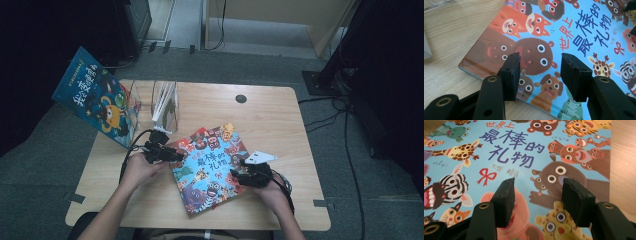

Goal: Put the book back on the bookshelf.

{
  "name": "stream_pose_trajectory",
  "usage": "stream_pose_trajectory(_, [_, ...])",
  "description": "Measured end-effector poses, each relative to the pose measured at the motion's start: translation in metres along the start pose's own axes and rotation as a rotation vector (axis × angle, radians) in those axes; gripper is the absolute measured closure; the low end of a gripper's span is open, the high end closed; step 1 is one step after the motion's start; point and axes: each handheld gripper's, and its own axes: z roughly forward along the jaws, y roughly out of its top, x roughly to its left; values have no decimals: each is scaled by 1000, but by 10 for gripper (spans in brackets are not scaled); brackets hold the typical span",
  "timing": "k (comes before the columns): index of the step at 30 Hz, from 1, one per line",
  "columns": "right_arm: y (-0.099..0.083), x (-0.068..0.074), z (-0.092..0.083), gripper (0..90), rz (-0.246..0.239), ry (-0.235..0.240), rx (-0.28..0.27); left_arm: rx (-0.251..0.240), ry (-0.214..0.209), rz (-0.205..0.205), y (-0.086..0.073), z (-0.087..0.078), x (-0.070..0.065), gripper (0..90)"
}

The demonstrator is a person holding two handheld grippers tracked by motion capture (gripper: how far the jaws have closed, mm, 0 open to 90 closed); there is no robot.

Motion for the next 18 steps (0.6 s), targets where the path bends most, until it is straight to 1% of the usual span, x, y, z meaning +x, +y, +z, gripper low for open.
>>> stream_pose_trajectory(1, [-1,0,-2,448,7,-3,1,-2,7,17,-1,0,0,506])
stream_pose_trajectory(2, [-3,1,-3,453,12,-8,2,-17,9,16,-3,0,-1,506])
stream_pose_trajectory(4, [-5,1,-6,464,19,-11,-1,-23,6,31,-4,0,-1,505])
stream_pose_trajectory(6, [-7,1,-9,481,32,-14,0,-26,-7,35,-5,0,1,497])
stream_pose_trajectory(10, [-11,1,-14,509,43,-27,-3,-30,-30,24,-5,0,3,484])
stream_pose_trajectory(11, [-12,1,-15,520,45,-30,-3,-29,-32,26,-5,0,3,484])
stream_pose_trajectory(14, [-15,2,-19,545,47,-39,-3,-27,-19,48,-5,0,1,473])
stream_pose_trajectory(18, [-19,3,-23,593,57,-48,1,-16,-24,47,-3,1,0,427])
